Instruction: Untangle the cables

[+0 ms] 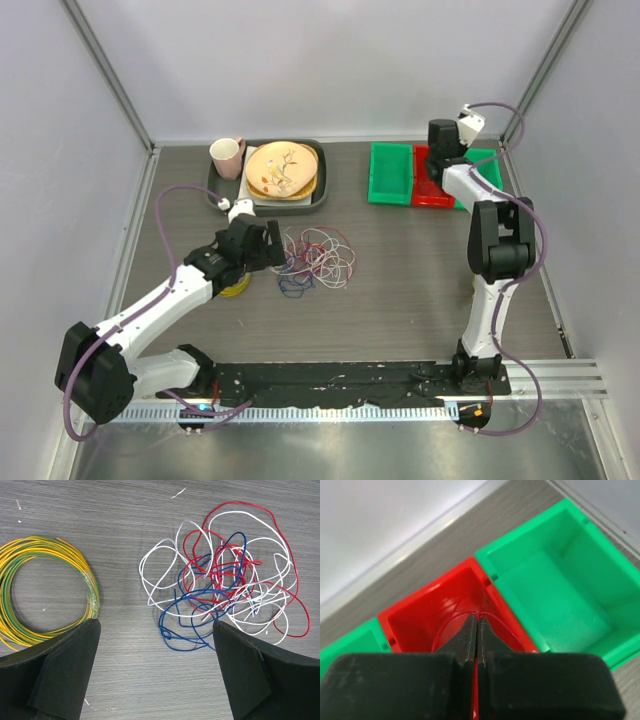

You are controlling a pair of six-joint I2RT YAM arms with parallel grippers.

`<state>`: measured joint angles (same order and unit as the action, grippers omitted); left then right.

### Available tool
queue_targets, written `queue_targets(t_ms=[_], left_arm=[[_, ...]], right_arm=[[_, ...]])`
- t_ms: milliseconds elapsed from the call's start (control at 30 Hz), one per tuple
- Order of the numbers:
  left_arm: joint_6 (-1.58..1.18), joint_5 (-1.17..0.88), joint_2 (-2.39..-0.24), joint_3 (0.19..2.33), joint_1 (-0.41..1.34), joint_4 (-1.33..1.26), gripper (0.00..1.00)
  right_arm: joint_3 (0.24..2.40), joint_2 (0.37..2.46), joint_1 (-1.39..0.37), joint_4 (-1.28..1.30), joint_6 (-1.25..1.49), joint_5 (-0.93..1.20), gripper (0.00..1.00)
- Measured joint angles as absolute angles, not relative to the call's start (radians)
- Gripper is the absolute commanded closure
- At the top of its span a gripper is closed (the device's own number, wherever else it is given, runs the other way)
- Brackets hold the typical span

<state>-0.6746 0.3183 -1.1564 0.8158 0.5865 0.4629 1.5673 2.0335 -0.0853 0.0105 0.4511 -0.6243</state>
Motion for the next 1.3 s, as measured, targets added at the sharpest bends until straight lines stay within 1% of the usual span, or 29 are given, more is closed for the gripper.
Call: queue_targets(t_ms=[267,433,533,667,733,833,867,933,967,1000,1033,1133,1233,1300], left_arm=[[-0.675,0.317,-1.156,0.812,0.587,0.463,0.00],[-0.675,0.316,-1.156,0.811,0.583,0.463,0.00],[-0.675,0.314,-1.156,0.810,0.581,0.462,0.00],[-0.675,0.313,-1.153,0.806,0.579,0.463,0.00],[-0.675,0.313,-1.153,0.805,0.578,0.463,0.00],[-0.675,0.313,-1.152,0.805,0.575,0.463,0.00],[-0.675,0.313,-1.152,0.805,0.575,0.463,0.00],[-0.675,0.313,-1.153,0.805,0.574,0.463,0.00],[-0.676,0.313,-1.153,0.805,0.574,0.463,0.00],[-0.677,0.313,-1.153,0.805,0.574,0.463,0.00],[-0.678,0.313,-1.153,0.805,0.574,0.463,0.00],[-0.678,0.312,-1.153,0.805,0.574,0.463,0.00],[-0.681,0.306,-1.153,0.805,0.574,0.464,0.00],[-0.682,0.299,-1.153,0.805,0.574,0.464,0.00]], right_arm=[[1.599,2.114,-0.165,0.086,0.403,-0.680,0.99],[1.625,2.123,-0.168,0.128,0.461,-0.656,0.99],[1.628,2.135,-0.159,0.145,0.508,-0.645,0.96],[1.628,2.172,-0.134,0.162,0.574,-0.588,0.86],[1.627,2.185,-0.123,0.172,0.594,-0.560,0.82],[1.627,2.187,-0.110,0.179,0.601,-0.538,0.73],[1.627,2.185,-0.107,0.179,0.601,-0.535,0.65],[1.627,2.181,-0.105,0.181,0.602,-0.527,0.58],[1.627,2.177,-0.105,0.183,0.600,-0.522,0.52],[1.626,2.169,-0.106,0.186,0.597,-0.514,0.49],[1.625,2.156,-0.107,0.188,0.595,-0.506,0.43],[1.610,2.090,-0.109,0.198,0.578,-0.481,0.33],[1.607,2.003,-0.109,0.213,0.551,-0.459,0.25],[1.607,1.937,-0.109,0.218,0.523,-0.447,0.22]])
